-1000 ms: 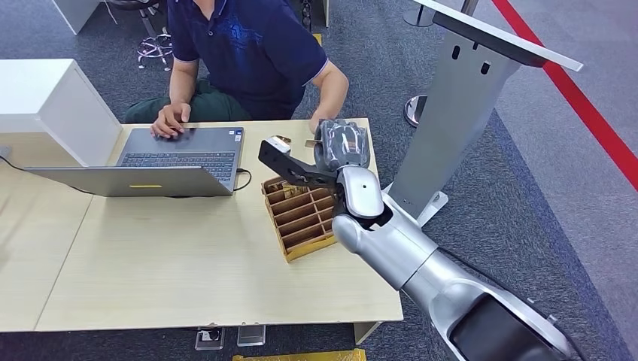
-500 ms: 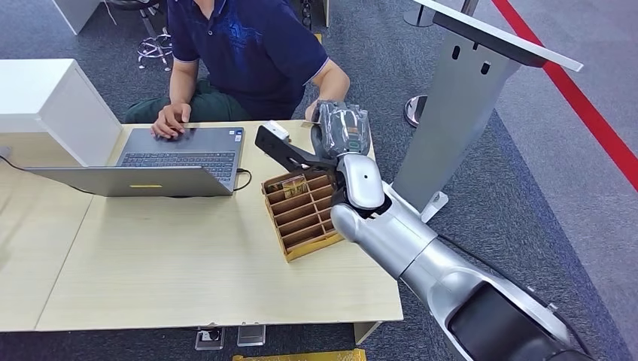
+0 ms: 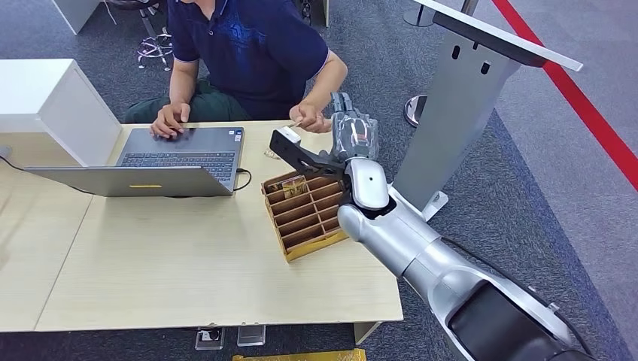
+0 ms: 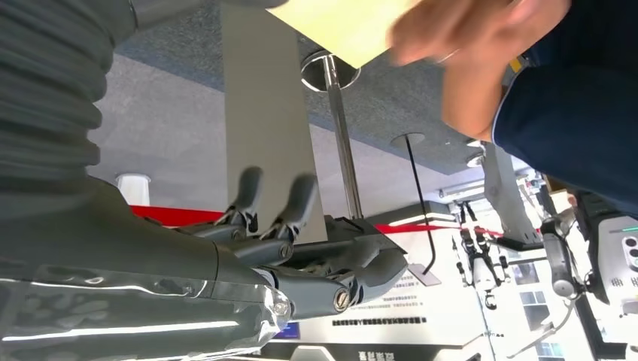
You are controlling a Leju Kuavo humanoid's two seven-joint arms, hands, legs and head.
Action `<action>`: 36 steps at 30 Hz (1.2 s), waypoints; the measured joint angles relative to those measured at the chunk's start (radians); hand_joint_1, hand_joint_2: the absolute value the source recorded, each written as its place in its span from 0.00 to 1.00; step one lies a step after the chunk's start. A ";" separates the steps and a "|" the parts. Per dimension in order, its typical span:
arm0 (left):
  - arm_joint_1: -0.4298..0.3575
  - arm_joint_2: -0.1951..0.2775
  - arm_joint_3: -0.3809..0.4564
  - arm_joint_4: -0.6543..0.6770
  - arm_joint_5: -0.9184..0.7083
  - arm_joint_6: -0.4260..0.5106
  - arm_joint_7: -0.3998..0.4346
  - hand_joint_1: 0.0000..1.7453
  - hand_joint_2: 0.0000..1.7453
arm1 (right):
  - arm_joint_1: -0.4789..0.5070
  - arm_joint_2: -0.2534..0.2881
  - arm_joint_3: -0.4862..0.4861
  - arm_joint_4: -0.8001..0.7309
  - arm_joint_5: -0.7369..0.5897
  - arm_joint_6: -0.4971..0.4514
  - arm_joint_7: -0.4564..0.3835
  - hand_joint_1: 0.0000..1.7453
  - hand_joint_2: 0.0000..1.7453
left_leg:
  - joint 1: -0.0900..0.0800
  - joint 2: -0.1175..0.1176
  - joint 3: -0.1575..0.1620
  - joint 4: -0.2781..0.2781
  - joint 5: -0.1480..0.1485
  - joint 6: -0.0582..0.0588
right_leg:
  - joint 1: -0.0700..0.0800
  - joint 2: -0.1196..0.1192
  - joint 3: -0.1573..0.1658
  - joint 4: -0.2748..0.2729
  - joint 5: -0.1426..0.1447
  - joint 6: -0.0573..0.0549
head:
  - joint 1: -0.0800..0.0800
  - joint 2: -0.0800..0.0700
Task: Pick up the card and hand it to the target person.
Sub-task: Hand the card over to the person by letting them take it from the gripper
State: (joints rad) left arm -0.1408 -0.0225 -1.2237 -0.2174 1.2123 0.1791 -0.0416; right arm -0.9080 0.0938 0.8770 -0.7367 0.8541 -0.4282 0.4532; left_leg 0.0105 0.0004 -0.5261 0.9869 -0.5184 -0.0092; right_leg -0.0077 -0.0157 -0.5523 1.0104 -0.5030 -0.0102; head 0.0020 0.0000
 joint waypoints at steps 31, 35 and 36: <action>0.027 0.011 0.001 0.000 0.056 0.003 -0.053 0.00 0.00 | 0.571 -0.273 -0.186 -0.646 -0.911 0.050 -0.592 0.00 1.00 | 0.000 0.000 0.000 0.000 -0.001 0.000 | 0.000 0.000 0.000 -0.001 0.000 0.000 | 0.000 0.000; 0.031 0.011 0.002 0.000 0.064 0.008 -0.053 0.00 0.00 | 0.674 -0.299 -0.216 -0.699 -0.938 0.076 -0.645 0.00 1.00 | 0.000 0.000 0.000 0.000 -0.001 0.000 | 0.000 0.000 0.000 -0.001 0.000 0.000 | 0.000 0.000; 0.031 0.011 0.002 0.000 0.065 0.008 -0.053 0.00 0.00 | 0.696 -0.304 -0.224 -0.709 -0.942 0.084 -0.654 0.00 1.00 | 0.000 0.000 0.000 0.000 -0.001 0.000 | 0.000 0.000 0.000 -0.001 0.000 0.000 | 0.000 0.000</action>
State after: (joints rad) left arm -0.1099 -0.0111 -1.2217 -0.2174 1.2777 0.1876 -0.0943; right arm -0.2125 -0.2106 0.6534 -1.4452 -0.0878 -0.3445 -0.2011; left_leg 0.0105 0.0004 -0.5264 0.9871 -0.5195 -0.0091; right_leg -0.0077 -0.0159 -0.5526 1.0094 -0.5035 -0.0101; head 0.0020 0.0000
